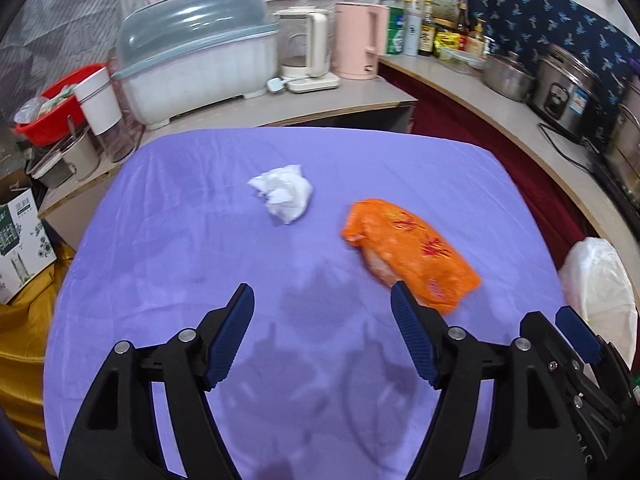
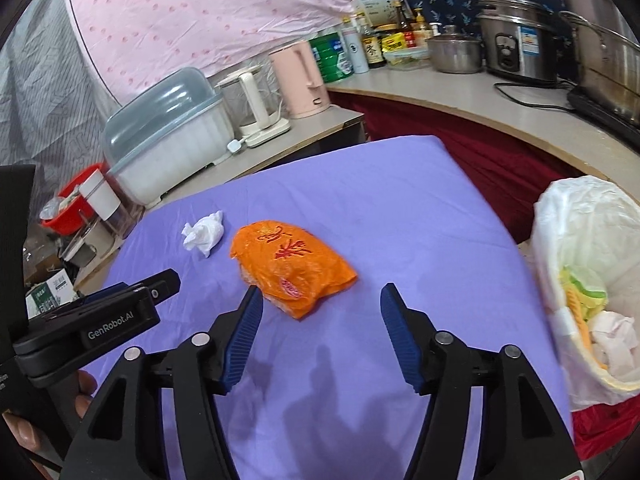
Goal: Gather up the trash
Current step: 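Move both open grippers back toward the orange bag and tissue ball, then grasp the tissue ball with the left gripper while the right grasps the orange bag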
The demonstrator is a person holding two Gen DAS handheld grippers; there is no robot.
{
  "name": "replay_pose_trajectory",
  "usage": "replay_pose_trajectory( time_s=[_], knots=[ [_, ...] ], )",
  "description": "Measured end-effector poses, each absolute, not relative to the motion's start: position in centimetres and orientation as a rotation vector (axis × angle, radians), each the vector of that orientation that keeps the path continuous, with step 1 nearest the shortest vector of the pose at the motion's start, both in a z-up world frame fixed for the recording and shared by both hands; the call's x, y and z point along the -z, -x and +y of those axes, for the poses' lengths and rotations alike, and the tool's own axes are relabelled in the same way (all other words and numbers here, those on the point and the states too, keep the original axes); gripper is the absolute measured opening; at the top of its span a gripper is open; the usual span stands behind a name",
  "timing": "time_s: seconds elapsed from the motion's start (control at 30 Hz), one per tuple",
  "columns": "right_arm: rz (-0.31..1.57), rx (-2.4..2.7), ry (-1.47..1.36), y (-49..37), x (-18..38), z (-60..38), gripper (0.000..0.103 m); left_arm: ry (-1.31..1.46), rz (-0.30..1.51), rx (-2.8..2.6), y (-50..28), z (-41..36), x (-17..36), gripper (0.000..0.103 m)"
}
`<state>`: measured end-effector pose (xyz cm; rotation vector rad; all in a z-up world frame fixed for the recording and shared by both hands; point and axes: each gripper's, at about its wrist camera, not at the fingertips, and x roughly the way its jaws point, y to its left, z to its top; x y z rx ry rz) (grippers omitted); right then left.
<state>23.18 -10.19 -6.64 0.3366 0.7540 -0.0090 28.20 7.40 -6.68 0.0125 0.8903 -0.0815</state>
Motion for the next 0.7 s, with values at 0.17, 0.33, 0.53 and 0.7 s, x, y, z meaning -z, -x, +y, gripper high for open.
replay_pose_trajectory(
  time_s=[0.17, 0.33, 0.53, 0.7],
  knots=[
    [0.784, 0.004, -0.315, -25.8, 7.9, -8.7, 0.068, 0.01, 0.893, 0.047, -30.3, 9.6, 7.3, 0.083],
    [0.811, 0.008, -0.31, -28.4, 9.2, -8.2, 0.07, 0.04, 0.903, 0.017, -33.1, 11.1, 7.9, 0.088],
    [0.836, 0.007, -0.301, -31.1, 10.7, -7.5, 0.074, 0.032, 0.918, 0.019, -35.8, 11.0, 8.9, 0.088],
    [0.863, 0.004, -0.28, -32.6, 12.1, -6.9, 0.075, 0.026, 0.938, 0.025, -38.6, 10.3, 10.1, 0.091]
  ],
)
